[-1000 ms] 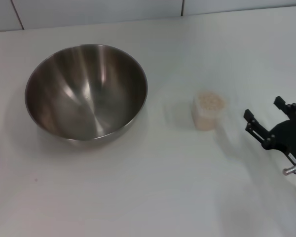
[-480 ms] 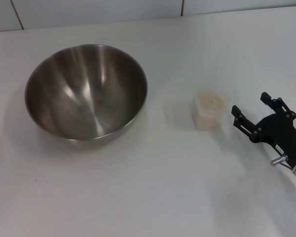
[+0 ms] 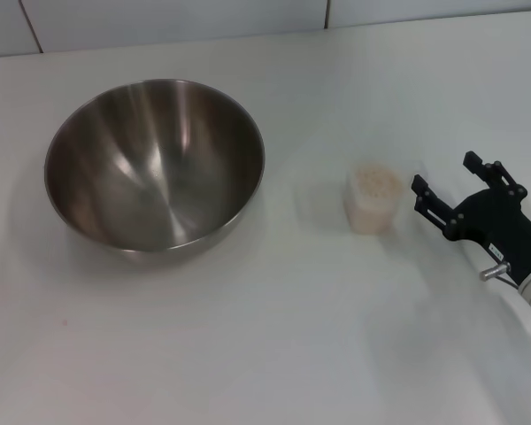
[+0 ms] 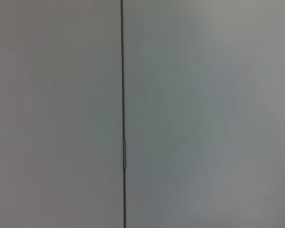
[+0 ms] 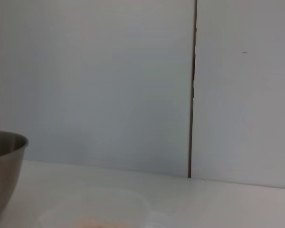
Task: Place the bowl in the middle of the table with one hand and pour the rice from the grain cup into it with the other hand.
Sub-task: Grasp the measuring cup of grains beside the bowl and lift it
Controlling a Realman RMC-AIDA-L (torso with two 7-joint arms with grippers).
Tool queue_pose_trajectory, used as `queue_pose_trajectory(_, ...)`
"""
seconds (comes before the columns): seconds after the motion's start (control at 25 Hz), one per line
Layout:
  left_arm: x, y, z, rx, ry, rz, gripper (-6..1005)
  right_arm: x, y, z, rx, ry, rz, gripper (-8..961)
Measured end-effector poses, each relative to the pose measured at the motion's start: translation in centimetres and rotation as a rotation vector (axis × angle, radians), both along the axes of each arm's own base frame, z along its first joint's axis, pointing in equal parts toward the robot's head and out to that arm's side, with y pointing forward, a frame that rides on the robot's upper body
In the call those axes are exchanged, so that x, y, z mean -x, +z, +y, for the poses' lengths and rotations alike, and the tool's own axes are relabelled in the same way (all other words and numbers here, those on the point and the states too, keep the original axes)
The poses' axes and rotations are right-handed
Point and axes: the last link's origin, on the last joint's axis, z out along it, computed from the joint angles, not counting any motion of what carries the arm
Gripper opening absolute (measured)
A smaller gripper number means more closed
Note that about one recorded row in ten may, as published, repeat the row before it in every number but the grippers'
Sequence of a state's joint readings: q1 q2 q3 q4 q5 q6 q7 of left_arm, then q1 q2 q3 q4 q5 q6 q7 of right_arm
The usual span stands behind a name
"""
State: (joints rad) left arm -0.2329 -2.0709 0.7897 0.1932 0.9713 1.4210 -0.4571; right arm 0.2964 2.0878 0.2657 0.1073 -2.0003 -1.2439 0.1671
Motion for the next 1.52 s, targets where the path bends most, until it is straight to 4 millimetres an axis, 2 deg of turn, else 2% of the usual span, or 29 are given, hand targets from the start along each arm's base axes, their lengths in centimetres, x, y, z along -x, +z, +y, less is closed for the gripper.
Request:
queue_pose_trajectory(0.48,0.0,-0.1,0.0,0.005,-0.001,0.002,818,0.5,0.1,1.8,-0.001,0.002,-0.017,781)
queue_pose_trajectory(0.92,0.0,-0.1,-0.1,0.006,0.001,0.003,818,0.9,0.1,2.0,-0.005,0.019,-0.017,771)
queue_pose_trajectory(1.12,0.1,-0.1,-0.1,0.006,0.002,0.003,818,1.3,-0.1,2.1,-0.003,0.026,-0.004,544)
queue_pose_trajectory(1.52,0.0,-0.1,0.0,0.006,0.001,0.003,818,1.4,-0.1,2.2,-0.008,0.034,0.001,257)
